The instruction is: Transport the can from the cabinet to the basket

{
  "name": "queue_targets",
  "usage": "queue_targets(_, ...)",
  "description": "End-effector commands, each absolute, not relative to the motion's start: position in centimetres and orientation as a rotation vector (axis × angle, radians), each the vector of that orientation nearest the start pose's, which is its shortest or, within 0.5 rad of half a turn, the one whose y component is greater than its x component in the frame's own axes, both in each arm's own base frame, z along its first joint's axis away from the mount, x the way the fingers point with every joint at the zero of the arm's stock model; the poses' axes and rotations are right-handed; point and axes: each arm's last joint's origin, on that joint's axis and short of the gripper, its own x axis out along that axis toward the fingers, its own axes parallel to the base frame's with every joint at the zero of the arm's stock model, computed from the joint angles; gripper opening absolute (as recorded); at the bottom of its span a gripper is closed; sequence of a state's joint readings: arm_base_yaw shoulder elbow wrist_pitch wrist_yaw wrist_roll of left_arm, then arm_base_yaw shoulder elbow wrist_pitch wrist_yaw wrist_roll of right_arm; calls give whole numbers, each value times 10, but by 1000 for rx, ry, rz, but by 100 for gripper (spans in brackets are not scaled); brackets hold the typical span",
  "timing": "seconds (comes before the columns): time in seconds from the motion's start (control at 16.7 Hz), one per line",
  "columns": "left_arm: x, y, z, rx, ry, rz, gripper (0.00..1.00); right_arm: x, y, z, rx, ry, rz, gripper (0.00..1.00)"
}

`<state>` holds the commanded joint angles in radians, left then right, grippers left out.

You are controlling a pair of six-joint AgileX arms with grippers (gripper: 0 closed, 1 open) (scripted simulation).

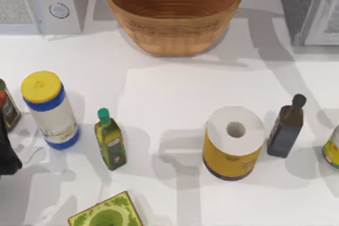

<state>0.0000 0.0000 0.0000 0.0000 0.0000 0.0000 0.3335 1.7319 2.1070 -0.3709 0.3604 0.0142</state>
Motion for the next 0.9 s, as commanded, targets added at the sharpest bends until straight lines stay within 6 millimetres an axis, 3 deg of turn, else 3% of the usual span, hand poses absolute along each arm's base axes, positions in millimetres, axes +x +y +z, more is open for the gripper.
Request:
queue_targets(0.36,106,-1,160,0,0,0,100,352,118,507,1,-9,-8,2)
queue_targets(0.9,106,-1,160,0,0,0,100,351,118,507,2,-9,-7,0)
